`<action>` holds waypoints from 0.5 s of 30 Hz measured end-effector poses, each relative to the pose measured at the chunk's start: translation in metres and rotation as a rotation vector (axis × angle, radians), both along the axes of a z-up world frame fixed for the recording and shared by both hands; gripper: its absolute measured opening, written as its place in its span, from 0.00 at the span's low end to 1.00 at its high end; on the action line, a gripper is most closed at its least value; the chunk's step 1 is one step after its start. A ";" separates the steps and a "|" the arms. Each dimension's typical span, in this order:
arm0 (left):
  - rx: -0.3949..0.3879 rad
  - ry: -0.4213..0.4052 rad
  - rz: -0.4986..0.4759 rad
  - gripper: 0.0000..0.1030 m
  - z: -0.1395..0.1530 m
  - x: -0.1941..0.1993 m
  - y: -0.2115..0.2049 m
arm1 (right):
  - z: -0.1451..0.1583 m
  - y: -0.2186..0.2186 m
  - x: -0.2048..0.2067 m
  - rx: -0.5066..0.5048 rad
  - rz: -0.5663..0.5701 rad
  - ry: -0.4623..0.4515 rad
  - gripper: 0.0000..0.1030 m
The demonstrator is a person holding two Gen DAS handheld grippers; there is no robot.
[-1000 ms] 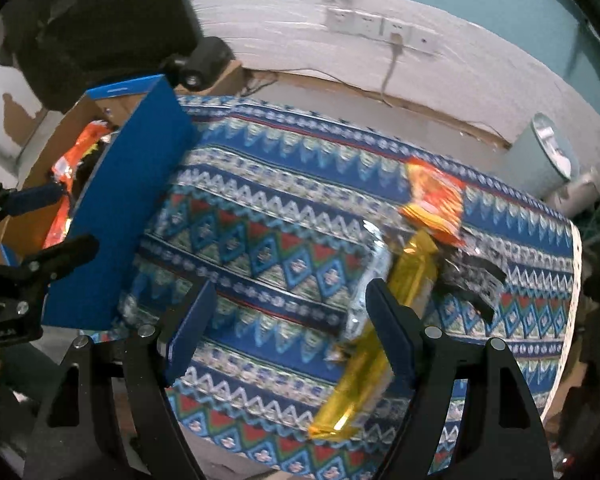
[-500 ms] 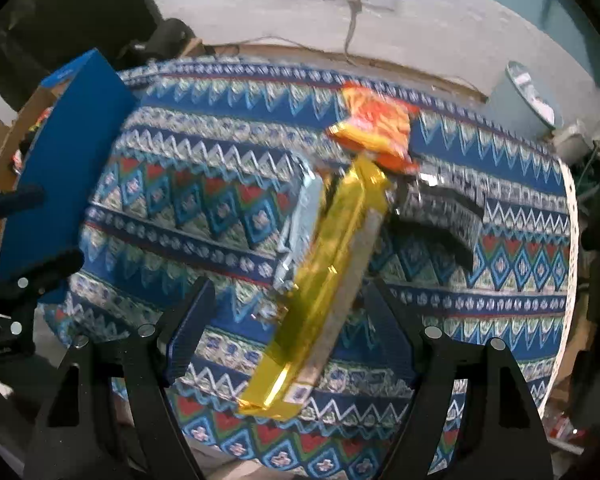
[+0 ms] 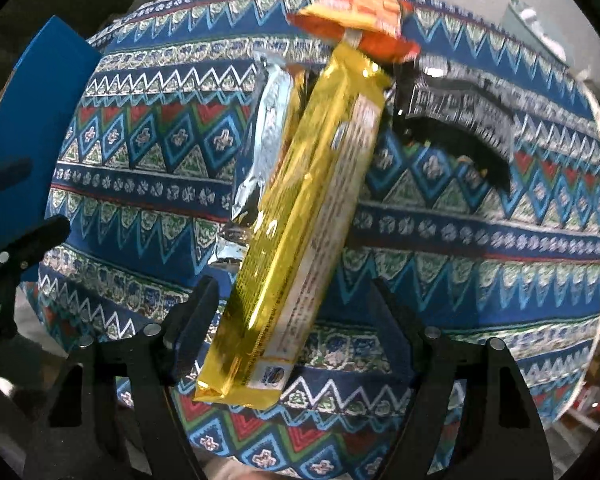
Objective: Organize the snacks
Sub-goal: 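Grasp the silver foil bar with the left tool while the right tool grasps a gold bar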
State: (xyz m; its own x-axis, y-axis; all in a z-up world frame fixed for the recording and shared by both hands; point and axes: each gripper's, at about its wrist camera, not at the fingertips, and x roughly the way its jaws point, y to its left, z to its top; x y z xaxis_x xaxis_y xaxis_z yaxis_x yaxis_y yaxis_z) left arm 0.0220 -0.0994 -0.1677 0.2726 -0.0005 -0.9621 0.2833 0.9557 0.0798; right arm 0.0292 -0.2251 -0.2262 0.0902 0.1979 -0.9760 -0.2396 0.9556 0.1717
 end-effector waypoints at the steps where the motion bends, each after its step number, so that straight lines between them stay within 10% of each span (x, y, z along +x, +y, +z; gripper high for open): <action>1: 0.000 0.004 0.000 0.77 -0.001 0.000 -0.001 | -0.002 -0.003 0.000 0.027 -0.013 0.011 0.50; 4: -0.002 0.013 0.001 0.77 -0.004 0.001 -0.003 | -0.007 -0.009 -0.001 0.046 -0.030 0.033 0.34; 15: -0.081 0.064 0.032 0.78 -0.012 0.018 -0.024 | 0.001 -0.042 -0.002 -0.156 -0.011 -0.025 0.27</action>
